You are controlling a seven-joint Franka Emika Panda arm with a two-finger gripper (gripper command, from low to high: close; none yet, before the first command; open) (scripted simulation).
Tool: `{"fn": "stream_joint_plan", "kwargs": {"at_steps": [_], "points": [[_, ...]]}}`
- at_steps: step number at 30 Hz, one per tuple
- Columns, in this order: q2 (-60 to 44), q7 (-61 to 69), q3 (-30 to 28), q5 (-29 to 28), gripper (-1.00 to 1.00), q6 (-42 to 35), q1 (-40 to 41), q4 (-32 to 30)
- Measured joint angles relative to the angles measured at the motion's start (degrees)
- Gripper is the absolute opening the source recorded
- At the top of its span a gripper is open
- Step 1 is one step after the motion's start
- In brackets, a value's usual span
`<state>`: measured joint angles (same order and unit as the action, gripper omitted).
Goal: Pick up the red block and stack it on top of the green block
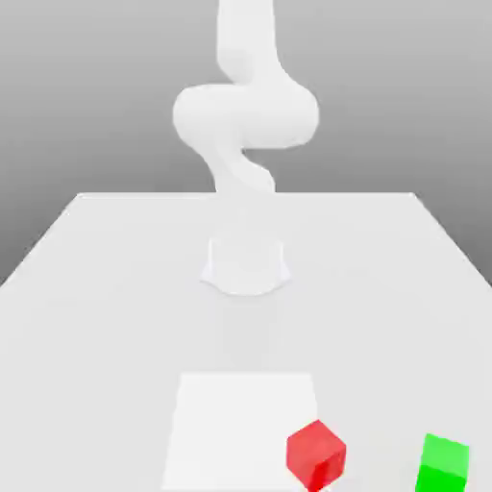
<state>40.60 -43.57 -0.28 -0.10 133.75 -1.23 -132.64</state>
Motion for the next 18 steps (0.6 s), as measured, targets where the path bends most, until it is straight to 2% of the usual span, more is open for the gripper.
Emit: {"fn": "stream_joint_plan", "kwargs": {"at_steps": [18], "points": [[-37.7,17.3,-0.2,0.7,0.0,14.2,-6.9,-6.2]]}}
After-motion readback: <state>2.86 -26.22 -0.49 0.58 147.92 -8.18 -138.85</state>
